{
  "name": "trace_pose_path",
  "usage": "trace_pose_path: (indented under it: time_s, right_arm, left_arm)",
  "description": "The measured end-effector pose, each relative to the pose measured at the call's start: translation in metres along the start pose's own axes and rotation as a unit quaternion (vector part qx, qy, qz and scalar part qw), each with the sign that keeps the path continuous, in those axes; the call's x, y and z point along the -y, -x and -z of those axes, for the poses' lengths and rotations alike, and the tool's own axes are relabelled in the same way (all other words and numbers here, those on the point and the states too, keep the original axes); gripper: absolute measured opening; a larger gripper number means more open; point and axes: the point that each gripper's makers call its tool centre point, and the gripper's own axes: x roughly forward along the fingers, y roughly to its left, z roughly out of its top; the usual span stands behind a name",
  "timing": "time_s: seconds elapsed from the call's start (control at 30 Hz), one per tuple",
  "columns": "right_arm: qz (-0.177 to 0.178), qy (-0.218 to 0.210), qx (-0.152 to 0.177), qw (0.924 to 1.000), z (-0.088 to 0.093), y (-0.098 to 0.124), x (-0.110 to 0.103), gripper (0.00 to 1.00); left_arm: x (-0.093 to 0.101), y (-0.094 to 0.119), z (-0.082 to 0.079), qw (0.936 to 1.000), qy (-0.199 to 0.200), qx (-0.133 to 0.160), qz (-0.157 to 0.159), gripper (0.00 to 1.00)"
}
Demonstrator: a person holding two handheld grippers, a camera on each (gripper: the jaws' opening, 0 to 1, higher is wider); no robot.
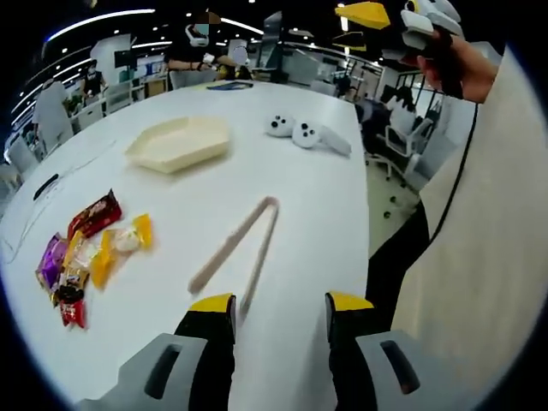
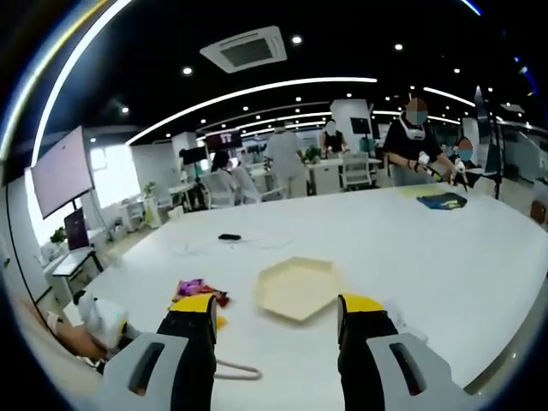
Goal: Place the target food into the container with the food tongs after gripping and lifting it, then release it inside without dropping or visibly crushing the food.
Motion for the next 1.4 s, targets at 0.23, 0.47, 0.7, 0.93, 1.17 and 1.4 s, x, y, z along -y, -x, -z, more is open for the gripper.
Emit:
trace_pose_path:
  time_s: [0.23,0.47,0.7,0.93,1.17,1.4]
  right_arm:
    - [0.000,0.004,-0.002,1.0000,0.001,0.001,0.000,0.56]
    - [0.002,0.004,-0.004,1.0000,0.003,0.002,0.000,0.56]
    - [0.002,0.006,-0.003,1.0000,0.001,0.002,-0.001,0.56]
    - [0.002,0.008,-0.004,1.0000,0.002,0.002,-0.002,0.56]
    - [-0.004,0.016,-0.004,0.9999,-0.001,0.001,-0.005,0.56]
    - [0.001,0.016,-0.001,0.9999,-0.003,0.004,-0.004,0.55]
  left_arm:
    - [-0.005,-0.005,0.005,0.9999,-0.003,-0.011,-0.009,0.41]
    - [-0.004,-0.012,0.011,0.9997,-0.006,-0.024,-0.008,0.40]
    - [-0.003,-0.015,0.013,0.9995,-0.010,-0.029,-0.005,0.40]
    - [-0.005,-0.015,0.012,0.9996,-0.009,-0.025,-0.005,0.37]
    - [-0.013,-0.016,0.011,0.9998,-0.008,-0.013,-0.010,0.28]
    - [-0.019,-0.015,0.010,0.9997,-0.019,-0.006,-0.016,0.19]
